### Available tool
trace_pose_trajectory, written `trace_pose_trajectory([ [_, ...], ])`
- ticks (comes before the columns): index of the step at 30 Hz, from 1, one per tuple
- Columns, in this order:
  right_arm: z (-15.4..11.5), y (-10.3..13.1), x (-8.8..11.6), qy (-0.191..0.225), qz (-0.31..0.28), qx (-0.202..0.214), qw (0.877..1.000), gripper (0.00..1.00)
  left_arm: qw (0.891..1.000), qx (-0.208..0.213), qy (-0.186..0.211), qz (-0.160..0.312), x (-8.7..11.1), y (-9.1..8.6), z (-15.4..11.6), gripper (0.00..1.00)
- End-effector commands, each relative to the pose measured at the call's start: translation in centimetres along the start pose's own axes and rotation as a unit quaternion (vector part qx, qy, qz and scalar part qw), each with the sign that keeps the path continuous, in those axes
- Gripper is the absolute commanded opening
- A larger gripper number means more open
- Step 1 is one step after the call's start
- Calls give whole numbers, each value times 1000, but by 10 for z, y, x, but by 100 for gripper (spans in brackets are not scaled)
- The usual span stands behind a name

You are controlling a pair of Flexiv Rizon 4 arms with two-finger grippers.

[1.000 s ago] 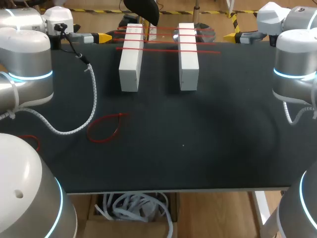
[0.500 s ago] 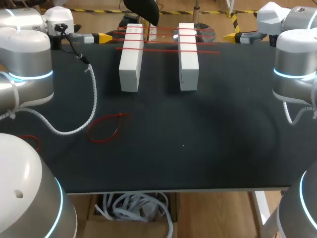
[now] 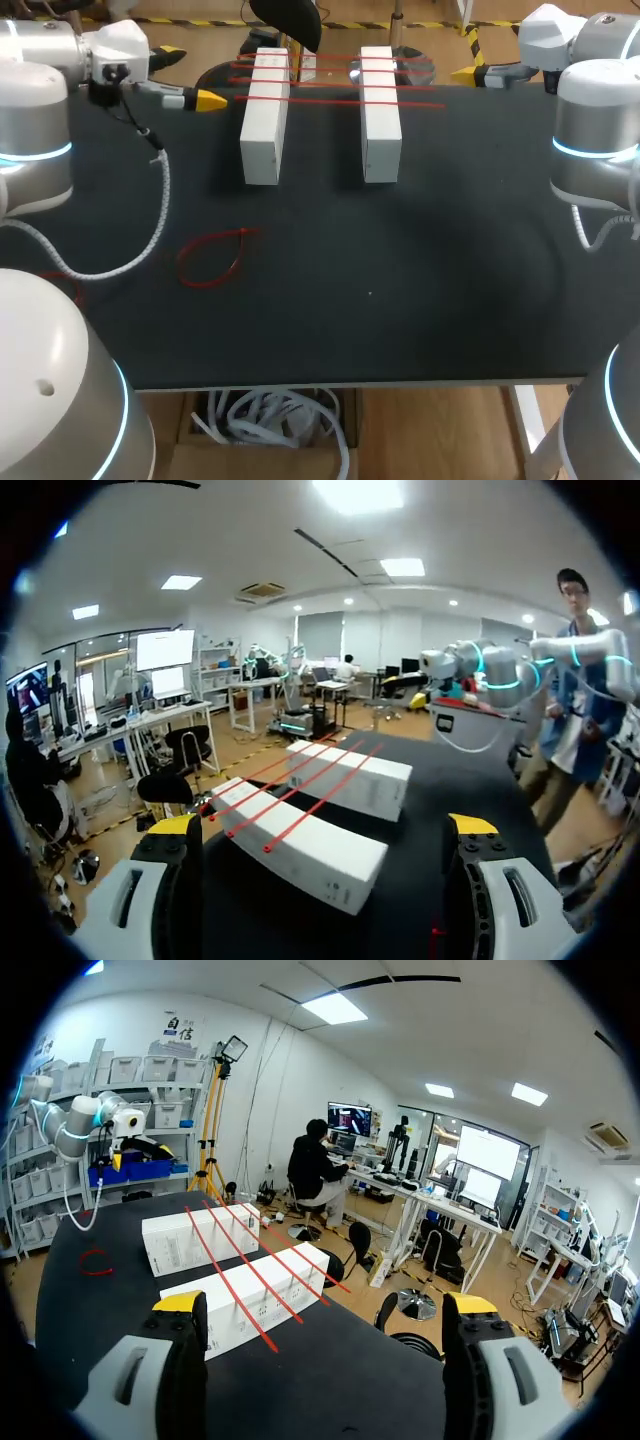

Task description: Grab the tape and strap the tape.

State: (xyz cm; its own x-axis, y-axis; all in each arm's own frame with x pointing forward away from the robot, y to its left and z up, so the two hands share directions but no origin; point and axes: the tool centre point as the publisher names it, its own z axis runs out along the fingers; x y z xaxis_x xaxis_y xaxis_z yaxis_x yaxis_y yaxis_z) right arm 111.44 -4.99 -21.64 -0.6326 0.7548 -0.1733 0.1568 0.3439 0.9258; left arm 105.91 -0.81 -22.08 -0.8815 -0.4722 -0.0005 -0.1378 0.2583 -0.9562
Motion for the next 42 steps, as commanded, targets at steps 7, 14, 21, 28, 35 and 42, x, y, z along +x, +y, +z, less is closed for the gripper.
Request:
trace_pose_trajectory([
  [7, 0, 0, 0, 0, 0, 0, 1000, 100, 982, 43, 167, 77, 12, 8, -9, 100],
  [14, 0, 0, 0, 0, 0, 0, 1000, 100, 972, 54, 207, 94, 12, 16, 1, 100],
  [21, 0, 0, 0, 0, 0, 0, 1000, 100, 968, 70, 220, 102, 8, 29, 12, 100],
  [28, 0, 0, 0, 0, 0, 0, 1000, 100, 964, 70, 238, 94, 0, 46, 24, 38],
  [35, 0, 0, 0, 0, 0, 0, 1000, 100, 961, 67, 251, 90, -11, 56, 32, 40],
  [42, 0, 0, 0, 0, 0, 0, 1000, 100, 956, 66, 271, 89, -19, 61, 44, 41],
])
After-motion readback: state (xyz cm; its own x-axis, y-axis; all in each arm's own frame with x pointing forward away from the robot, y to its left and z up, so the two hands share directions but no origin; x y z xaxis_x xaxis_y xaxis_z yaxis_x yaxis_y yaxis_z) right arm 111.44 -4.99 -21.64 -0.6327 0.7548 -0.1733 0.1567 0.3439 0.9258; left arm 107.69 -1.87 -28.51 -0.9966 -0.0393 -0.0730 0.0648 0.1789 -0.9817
